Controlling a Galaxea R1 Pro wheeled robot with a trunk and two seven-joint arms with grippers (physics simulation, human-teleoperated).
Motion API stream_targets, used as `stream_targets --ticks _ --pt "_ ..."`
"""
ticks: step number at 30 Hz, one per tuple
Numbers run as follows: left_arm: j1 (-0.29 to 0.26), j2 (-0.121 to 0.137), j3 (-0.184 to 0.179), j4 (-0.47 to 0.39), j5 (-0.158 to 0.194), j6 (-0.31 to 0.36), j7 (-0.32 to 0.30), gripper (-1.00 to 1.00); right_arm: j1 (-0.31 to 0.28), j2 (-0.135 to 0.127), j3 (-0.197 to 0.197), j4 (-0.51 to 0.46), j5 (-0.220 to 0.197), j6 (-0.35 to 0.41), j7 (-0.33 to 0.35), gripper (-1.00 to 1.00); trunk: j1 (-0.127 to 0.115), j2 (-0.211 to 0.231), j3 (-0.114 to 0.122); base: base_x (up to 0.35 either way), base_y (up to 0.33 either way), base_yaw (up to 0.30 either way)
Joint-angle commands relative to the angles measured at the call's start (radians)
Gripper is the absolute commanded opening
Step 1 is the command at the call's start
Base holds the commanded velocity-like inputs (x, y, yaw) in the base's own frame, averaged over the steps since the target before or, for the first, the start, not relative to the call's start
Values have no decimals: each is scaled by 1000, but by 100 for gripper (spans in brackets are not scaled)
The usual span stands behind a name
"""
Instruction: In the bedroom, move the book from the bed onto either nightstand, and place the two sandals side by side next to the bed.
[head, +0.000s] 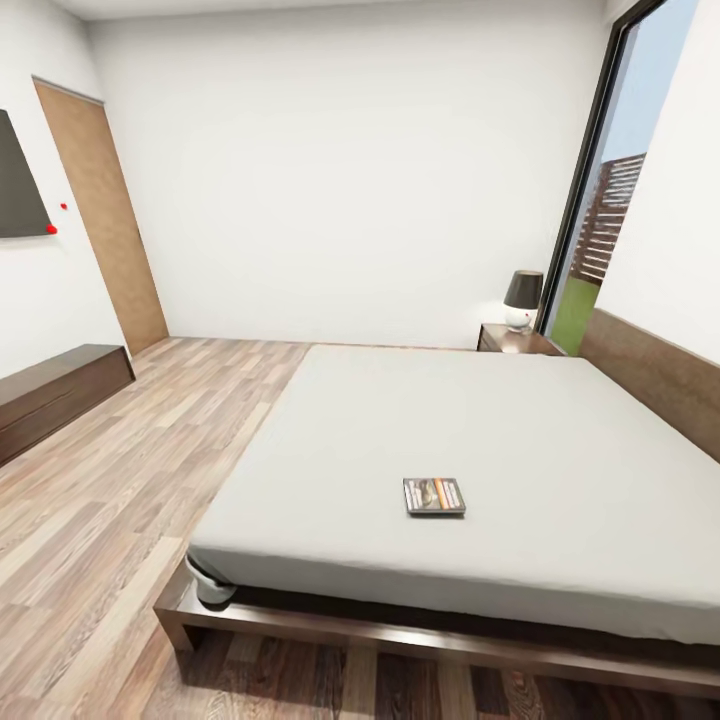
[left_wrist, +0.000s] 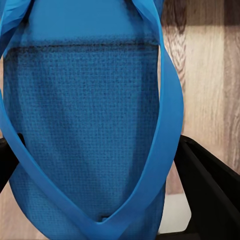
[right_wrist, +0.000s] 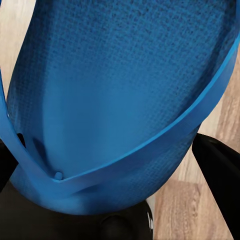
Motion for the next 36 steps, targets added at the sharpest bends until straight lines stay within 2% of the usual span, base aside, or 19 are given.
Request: stream_targets --ticks 1,30,36 --pt "-1 0 -9 1 10 -4 5 -100 -1 0 5 2 -4 -4 2 -100 4 -8 -4 0 0 0" --pt "-2 -1 -8 -5 10 8 5 -100 -2 4 -1 -22 -19 13 -15 -100 115 -211 -95 0 0 0" --pt "-15 0 -9 -5 10 13 4 -100 -4 4 -1 -28 -20 57 -12 -100 138 -253 -114 0 0 0"
